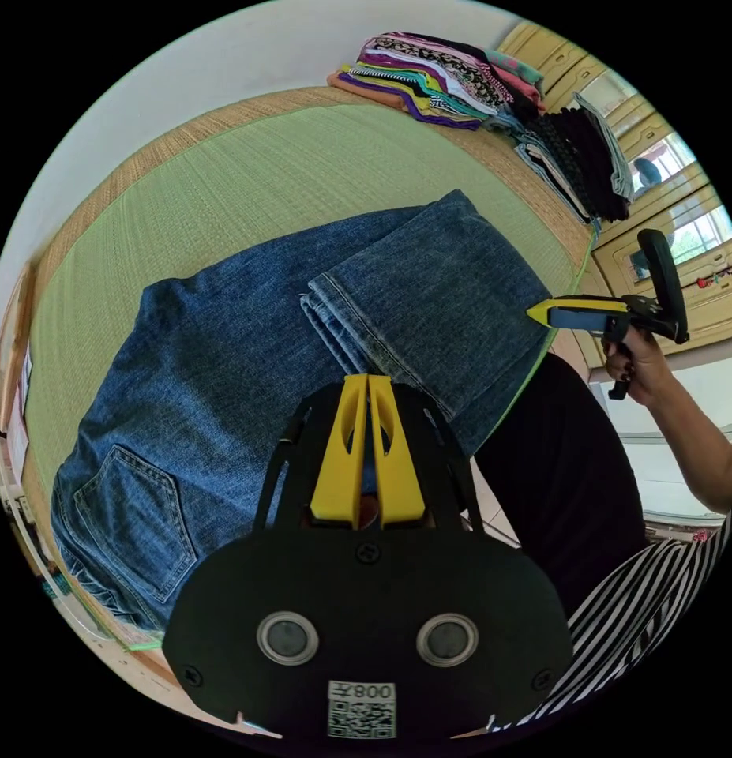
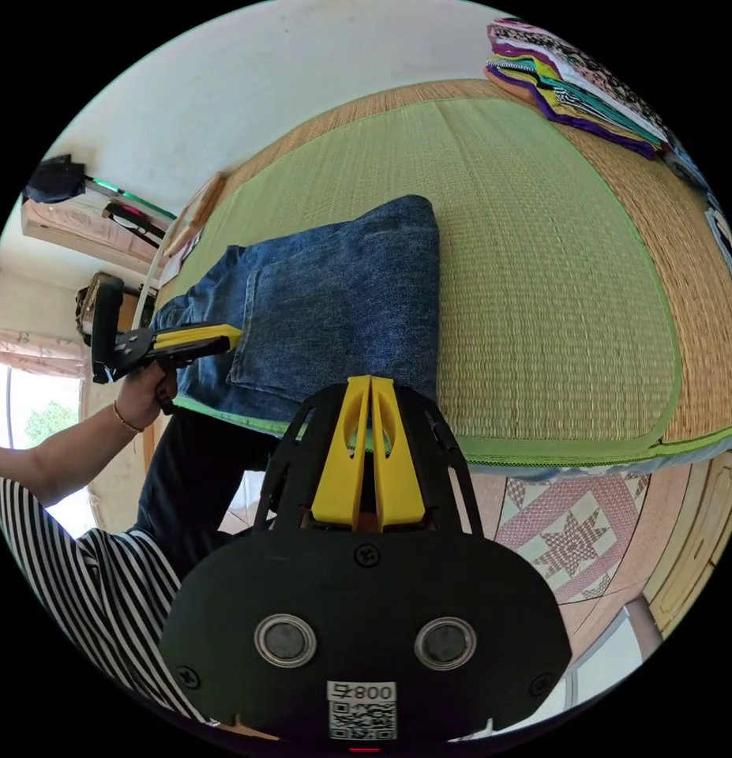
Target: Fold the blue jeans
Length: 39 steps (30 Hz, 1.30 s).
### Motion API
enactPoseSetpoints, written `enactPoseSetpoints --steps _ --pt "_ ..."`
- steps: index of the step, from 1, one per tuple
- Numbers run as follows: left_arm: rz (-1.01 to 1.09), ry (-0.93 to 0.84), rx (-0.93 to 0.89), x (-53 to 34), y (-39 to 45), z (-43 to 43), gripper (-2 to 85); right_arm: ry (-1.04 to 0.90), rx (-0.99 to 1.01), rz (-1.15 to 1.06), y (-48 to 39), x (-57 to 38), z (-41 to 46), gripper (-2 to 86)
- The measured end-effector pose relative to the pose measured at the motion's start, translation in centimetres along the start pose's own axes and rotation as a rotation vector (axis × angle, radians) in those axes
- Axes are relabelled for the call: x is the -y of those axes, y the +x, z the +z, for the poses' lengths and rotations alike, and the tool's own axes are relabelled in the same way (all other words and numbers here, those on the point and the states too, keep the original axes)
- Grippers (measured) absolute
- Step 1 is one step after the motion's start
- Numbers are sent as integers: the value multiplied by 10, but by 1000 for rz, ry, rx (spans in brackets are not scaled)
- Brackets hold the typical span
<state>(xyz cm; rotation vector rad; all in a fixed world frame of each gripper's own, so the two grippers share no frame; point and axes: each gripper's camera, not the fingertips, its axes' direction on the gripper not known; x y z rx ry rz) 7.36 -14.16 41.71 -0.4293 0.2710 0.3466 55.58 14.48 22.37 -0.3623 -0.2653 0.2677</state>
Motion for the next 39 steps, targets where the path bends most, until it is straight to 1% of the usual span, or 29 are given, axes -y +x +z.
enactPoseSetpoints --steps 3,6,8,11,14,16,20,23,24,26,29,30,34,39 --pt "-30 3 6 2 17 -9 1 -10 -17 -36 10 -5 -12 1" --pt "-23 77 -1 -3 42 -27 3 100 14 5 37 -20 -44 2" --pt "-12 134 -37 -6 67 -38 7 173 103 124 81 -33 -60 4" --pt "58 165 -101 -2 109 -41 21 175 246 272 144 -48 -54 9" --pt "195 143 -169 11 158 -32 52 151 326 340 184 -57 -41 15" --pt "262 118 -177 22 187 -24 74 124 380 357 199 -60 -32 19" --pt "347 91 -107 42 240 -8 93 124 511 383 231 -68 -23 22" --pt "384 49 -78 49 269 4 99 116 545 369 244 -71 -23 19" --pt "388 38 -63 50 274 7 99 115 544 367 246 -71 -24 19" --pt "380 37 65 49 290 11 92 109 536 359 252 -70 -25 19" --pt "395 29 117 45 303 10 64 106 545 347 258 -70 -27 19" --pt "387 31 112 44 303 9 59 106 544 342 259 -70 -28 20" --pt "314 54 -11 36 289 -4 31 115 579 302 269 -68 -38 33" --pt "288 126 -46 15 281 -29 23 235 634 341 293 -60 -58 76"
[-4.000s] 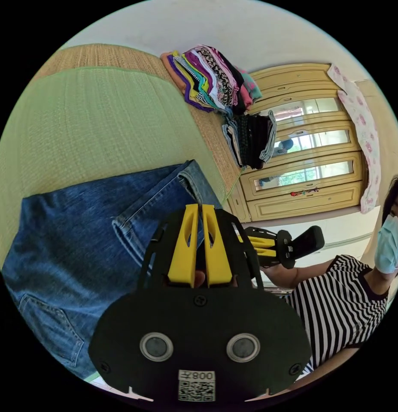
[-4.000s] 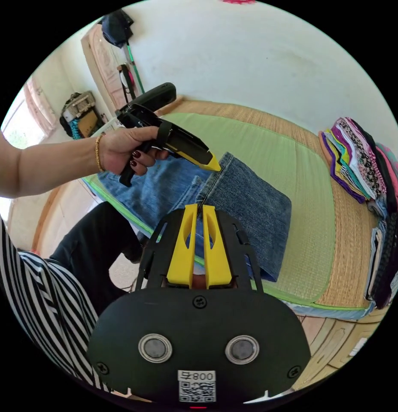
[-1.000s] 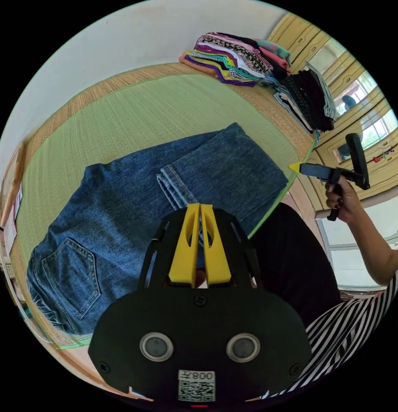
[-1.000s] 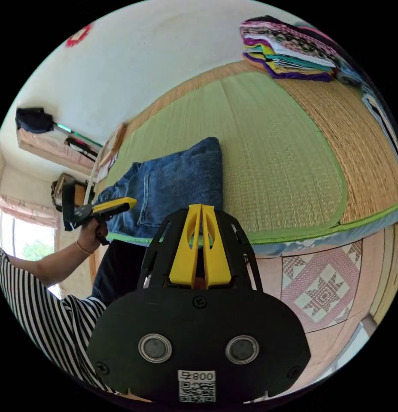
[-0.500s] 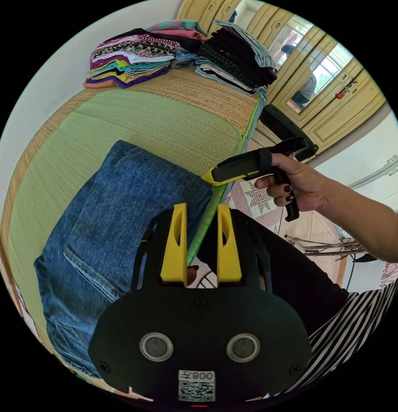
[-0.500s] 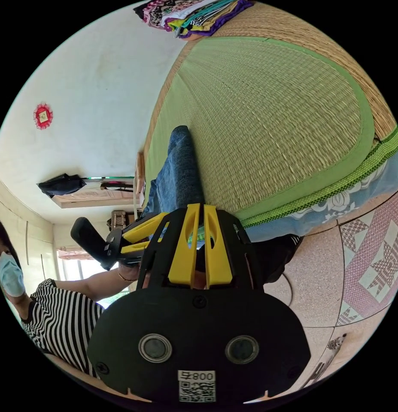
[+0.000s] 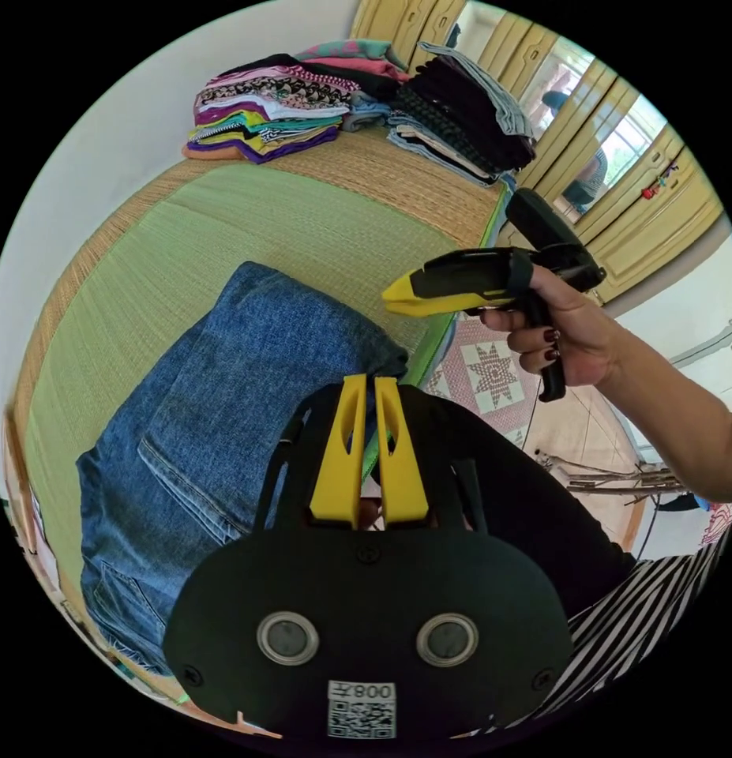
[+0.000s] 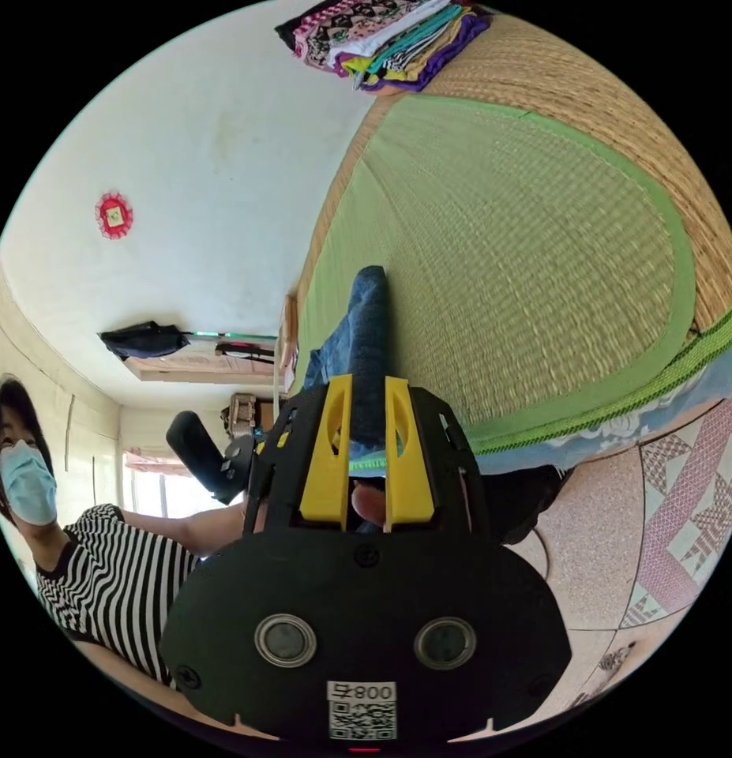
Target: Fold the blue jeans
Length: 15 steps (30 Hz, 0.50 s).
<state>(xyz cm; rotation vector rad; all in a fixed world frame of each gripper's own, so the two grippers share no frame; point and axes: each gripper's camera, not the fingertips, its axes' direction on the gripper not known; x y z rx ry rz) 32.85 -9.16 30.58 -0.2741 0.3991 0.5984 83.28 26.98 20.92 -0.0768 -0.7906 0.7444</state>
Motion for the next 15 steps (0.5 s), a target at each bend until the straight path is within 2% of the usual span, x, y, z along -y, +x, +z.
enactPoseSetpoints --steps 7,12,15 --pt "-63 83 -49 -41 -18 -36 19 -75 -1 18 -6 60 36 102" --pt "-74 105 -59 -72 -27 -51 17 -74 78 50 -19 85 65 109" --pt "-74 117 -65 -92 -33 -58 17 -111 41 49 -32 94 84 107"
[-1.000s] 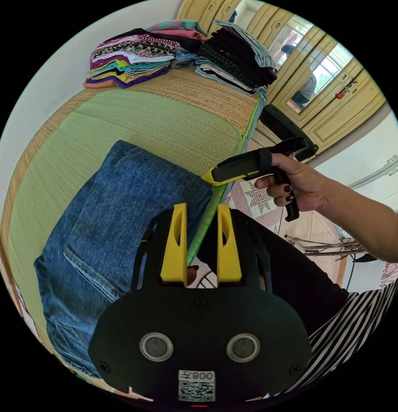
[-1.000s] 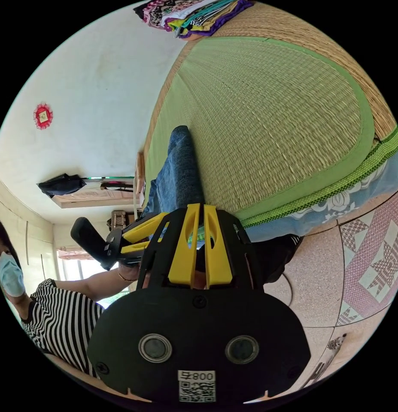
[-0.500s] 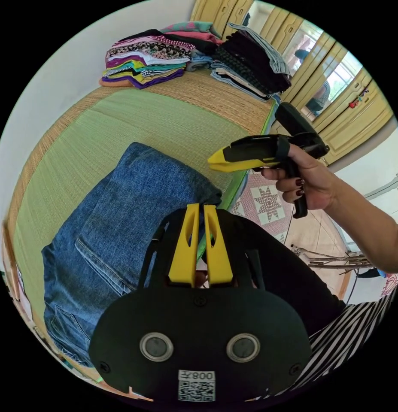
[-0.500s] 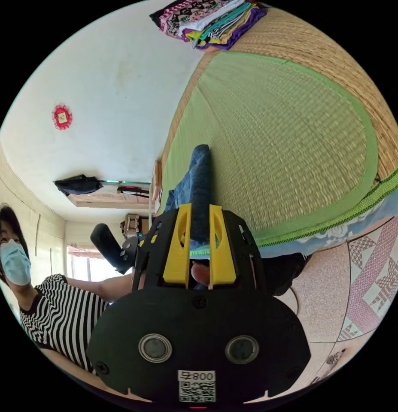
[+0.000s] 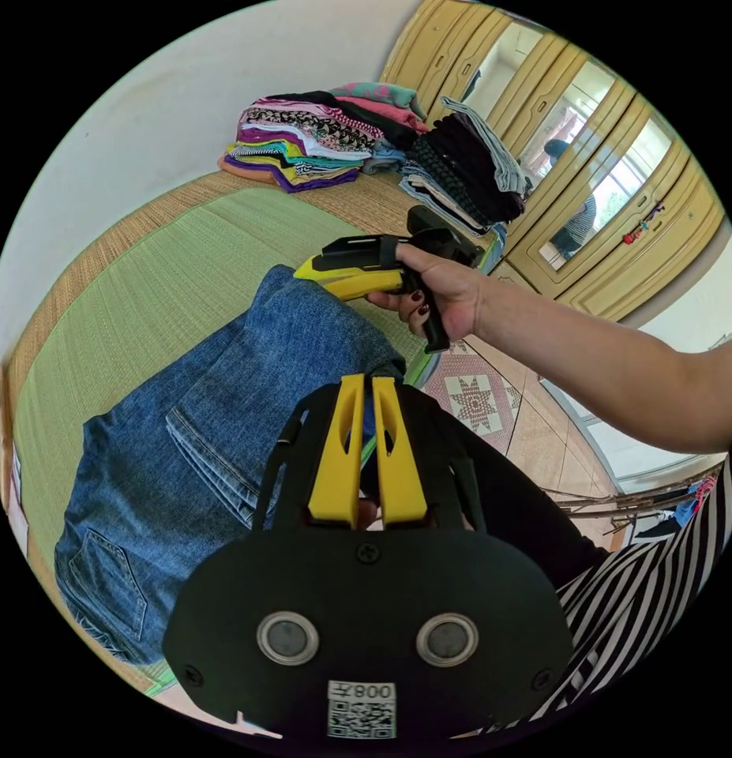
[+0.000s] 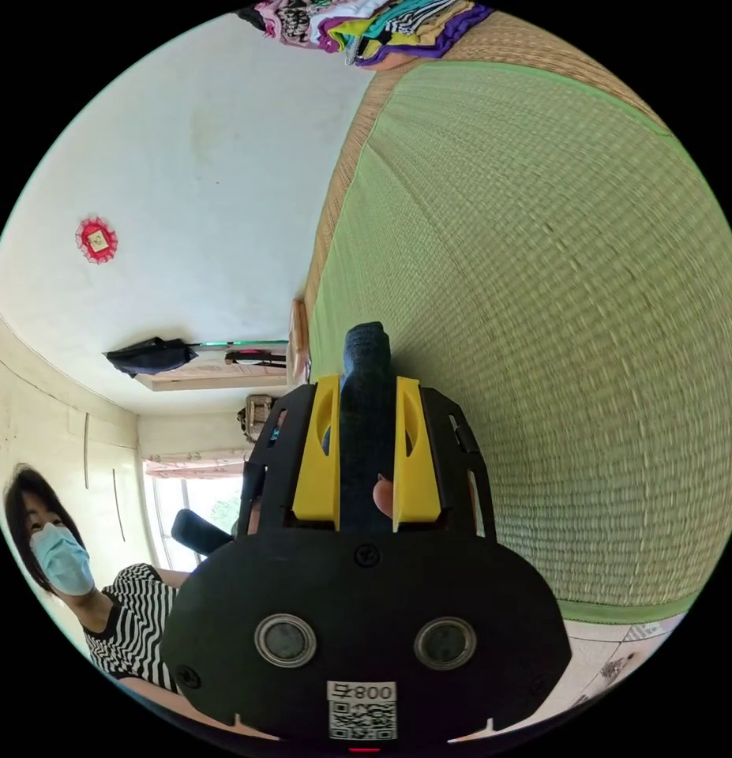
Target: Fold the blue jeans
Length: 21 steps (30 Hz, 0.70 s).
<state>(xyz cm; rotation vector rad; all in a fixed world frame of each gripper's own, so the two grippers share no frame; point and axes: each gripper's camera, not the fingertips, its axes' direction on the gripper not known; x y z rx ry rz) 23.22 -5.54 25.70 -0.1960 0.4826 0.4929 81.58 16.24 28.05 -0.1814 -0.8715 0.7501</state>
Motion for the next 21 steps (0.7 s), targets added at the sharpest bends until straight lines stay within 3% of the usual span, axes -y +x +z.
enactPoseSetpoints --steps 12,21 --pt "-35 73 -138 -80 -51 -56 18 -35 -59 -70 -79 1 47 32" --pt "2 187 -230 -151 -94 -118 19 109 -119 -110 -170 -27 62 22"
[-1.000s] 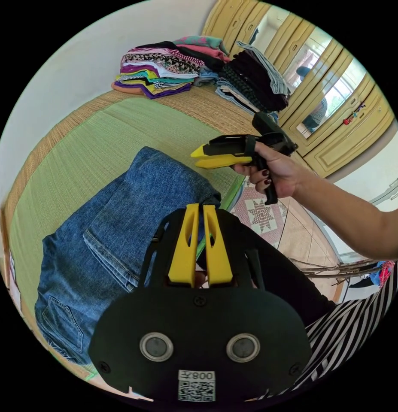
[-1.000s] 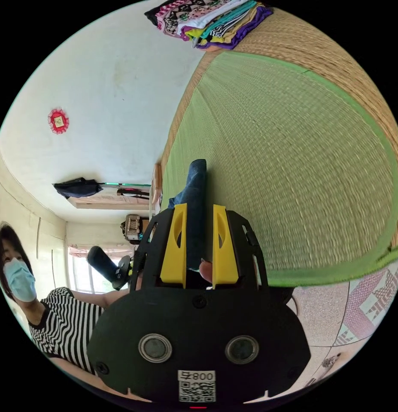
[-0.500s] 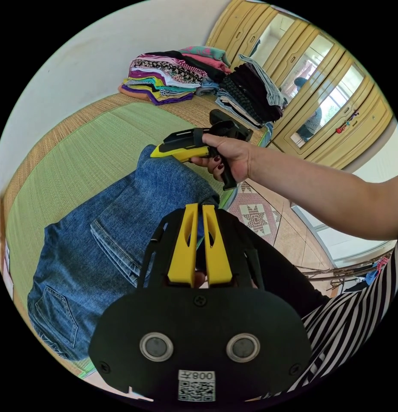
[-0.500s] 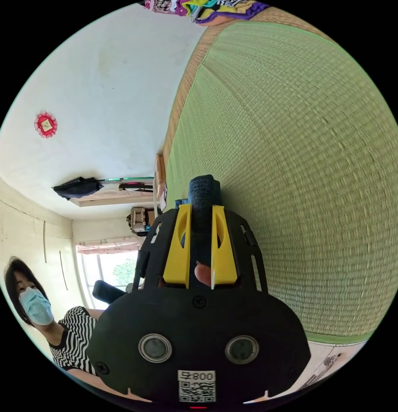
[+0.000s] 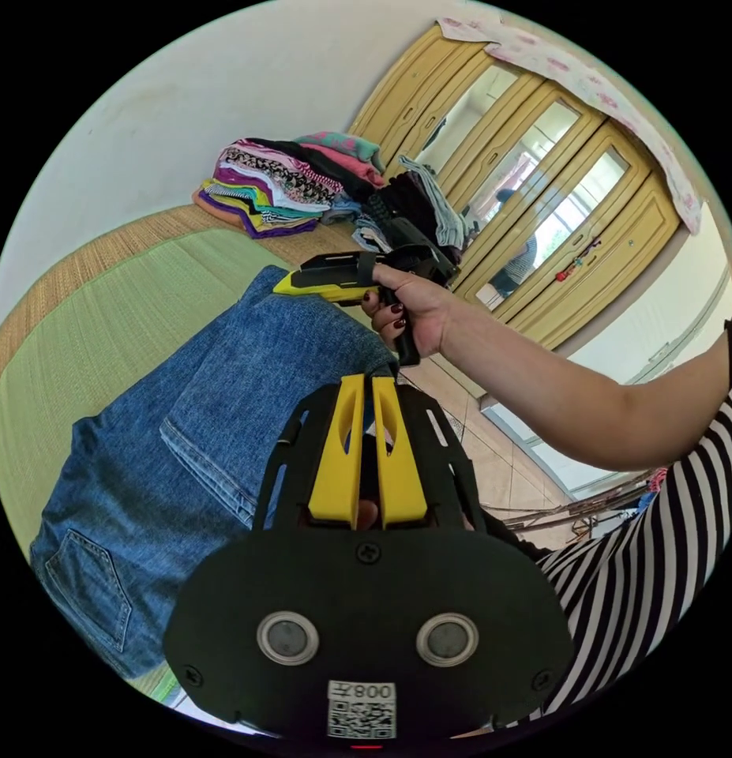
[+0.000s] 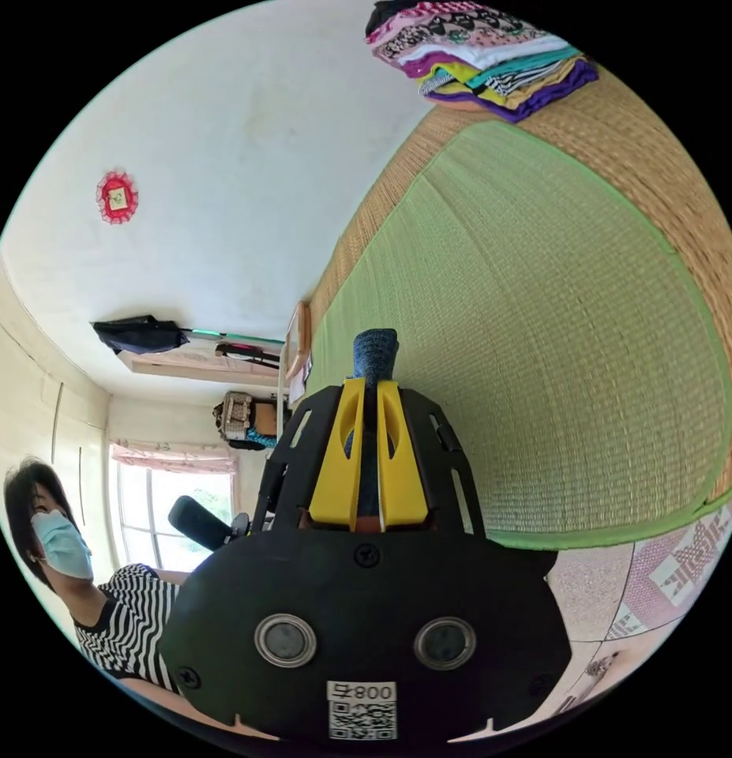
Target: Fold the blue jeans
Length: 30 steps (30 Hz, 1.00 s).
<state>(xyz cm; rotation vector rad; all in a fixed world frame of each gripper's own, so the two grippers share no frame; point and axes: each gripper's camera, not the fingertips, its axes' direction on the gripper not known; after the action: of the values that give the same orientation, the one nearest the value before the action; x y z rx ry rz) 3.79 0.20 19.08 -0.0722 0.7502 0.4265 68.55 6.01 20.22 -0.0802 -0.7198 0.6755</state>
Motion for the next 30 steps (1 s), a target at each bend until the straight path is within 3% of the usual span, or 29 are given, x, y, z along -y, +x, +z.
enactPoseSetpoints --steps 9,17,30 --pt "-133 207 -80 -129 -91 -150 18 45 -39 -78 -155 -23 104 21" --pt "-381 468 -68 -312 -210 -299 17 -67 -184 -240 -323 -43 307 22" --pt "-784 726 -125 -575 -362 -413 16 -291 -442 -331 -477 -88 621 24"
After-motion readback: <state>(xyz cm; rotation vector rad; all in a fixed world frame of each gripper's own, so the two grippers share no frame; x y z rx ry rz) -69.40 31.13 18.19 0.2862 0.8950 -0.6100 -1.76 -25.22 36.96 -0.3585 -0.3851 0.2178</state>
